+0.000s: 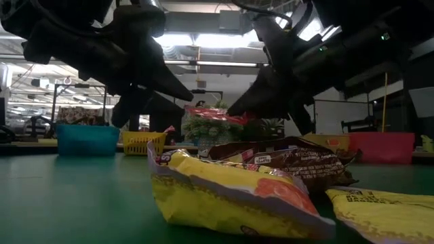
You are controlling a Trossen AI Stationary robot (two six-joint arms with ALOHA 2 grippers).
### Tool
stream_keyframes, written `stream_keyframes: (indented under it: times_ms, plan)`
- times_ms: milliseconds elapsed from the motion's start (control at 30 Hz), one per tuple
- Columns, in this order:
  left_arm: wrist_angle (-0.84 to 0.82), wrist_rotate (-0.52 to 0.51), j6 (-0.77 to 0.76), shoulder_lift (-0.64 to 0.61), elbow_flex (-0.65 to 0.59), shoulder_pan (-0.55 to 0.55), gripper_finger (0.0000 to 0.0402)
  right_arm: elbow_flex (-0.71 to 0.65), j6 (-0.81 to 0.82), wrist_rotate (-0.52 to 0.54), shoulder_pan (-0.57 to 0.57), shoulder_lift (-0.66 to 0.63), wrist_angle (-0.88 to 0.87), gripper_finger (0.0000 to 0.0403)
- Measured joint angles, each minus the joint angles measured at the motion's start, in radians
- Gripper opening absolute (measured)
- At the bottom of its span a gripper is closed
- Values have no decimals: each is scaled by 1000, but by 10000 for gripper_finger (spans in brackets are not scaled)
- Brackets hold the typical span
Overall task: Sort candy
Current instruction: Put the red candy into the yellow bin
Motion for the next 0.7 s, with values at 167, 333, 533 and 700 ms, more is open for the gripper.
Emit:
stream_keyframes:
  times_ms: [167, 333, 533, 700]
  plan:
    - [17, 1, -22, 0, 0, 0, 143, 0, 0, 1, -2, 0, 40, 12]
    - [66, 17, -22, 0, 0, 0, 143, 0, -8, 5, -15, 0, 100, 12]
    - [84, 17, -22, 0, 0, 0, 143, 1, -13, 1, -35, 0, 147, 12]
    - [84, 15, -21, 0, 0, 3, 143, 1, -14, -8, -34, 0, 182, 12]
